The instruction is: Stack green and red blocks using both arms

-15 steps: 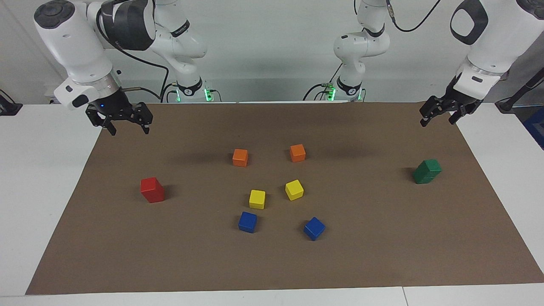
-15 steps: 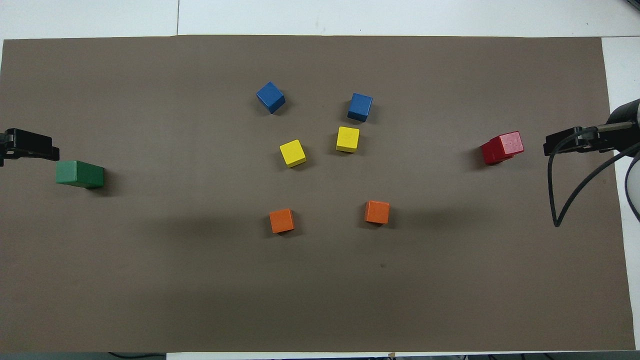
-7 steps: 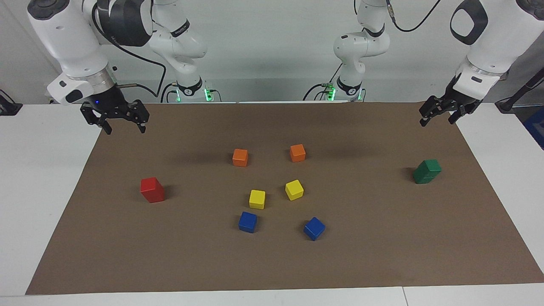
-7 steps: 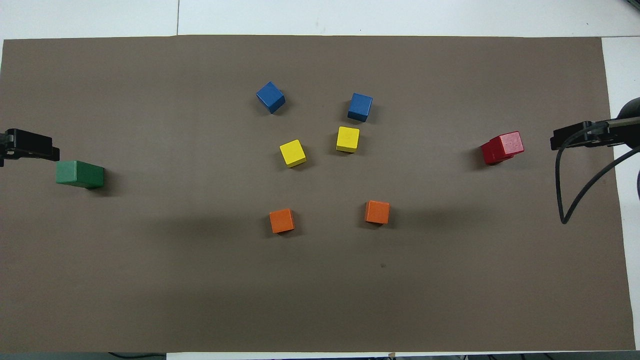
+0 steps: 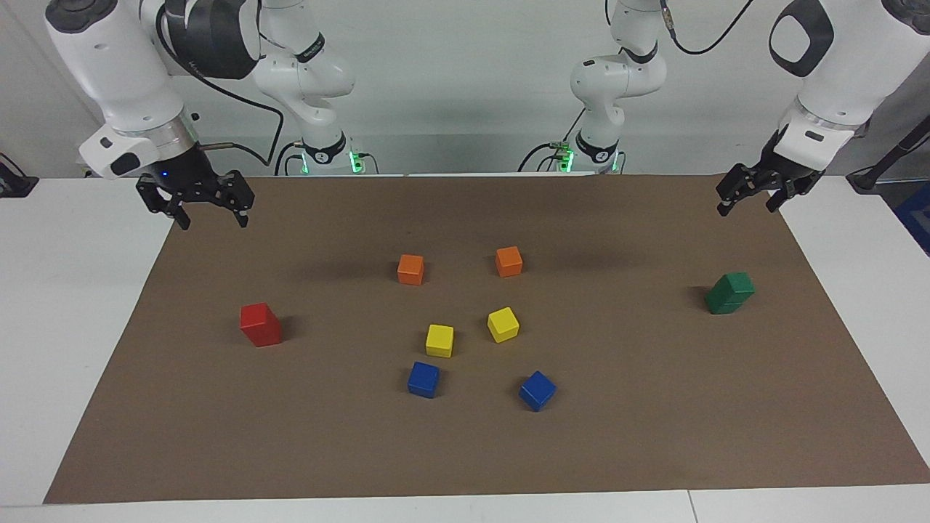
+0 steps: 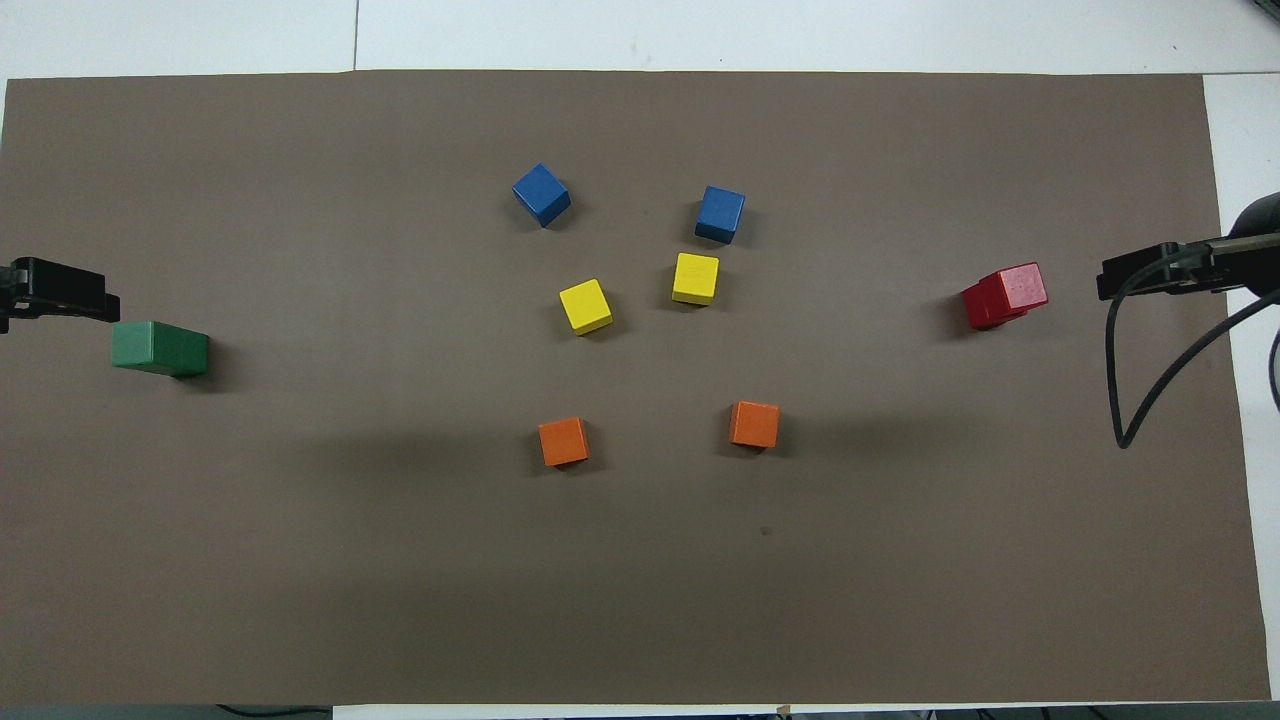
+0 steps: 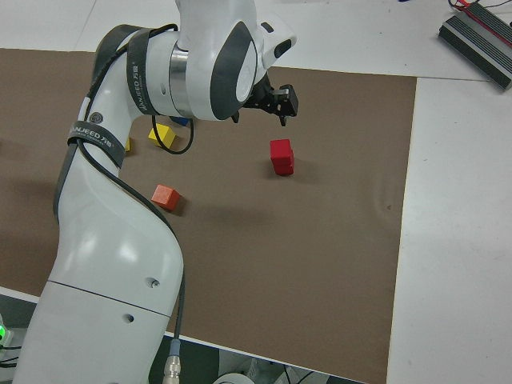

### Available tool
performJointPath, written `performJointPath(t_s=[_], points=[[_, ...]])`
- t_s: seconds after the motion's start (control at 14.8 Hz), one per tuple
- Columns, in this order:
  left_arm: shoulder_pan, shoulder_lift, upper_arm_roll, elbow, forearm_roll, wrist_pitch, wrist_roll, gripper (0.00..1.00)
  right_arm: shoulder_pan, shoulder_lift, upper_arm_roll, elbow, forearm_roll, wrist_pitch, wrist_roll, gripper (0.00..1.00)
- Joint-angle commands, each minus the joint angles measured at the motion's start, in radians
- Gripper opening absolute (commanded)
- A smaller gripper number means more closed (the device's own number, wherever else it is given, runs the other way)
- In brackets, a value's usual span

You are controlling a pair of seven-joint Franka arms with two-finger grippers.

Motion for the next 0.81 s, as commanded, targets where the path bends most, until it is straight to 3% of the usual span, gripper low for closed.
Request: performJointPath(t_s=[0.0,0.74], points=[[0.003,-0.023,0.004,-0.007,-0.008,-0.018,-0.012,1.00,-0.017,0.011,0.002,0.023,0.003,-0.016,-0.020,1.00],[0.003,-0.023,0.002,-0.010,-0.008,-0.018,-0.010,1.00,-0.005,0.005,0.008,0.017,0.000,-0.065,-0.012,1.00]])
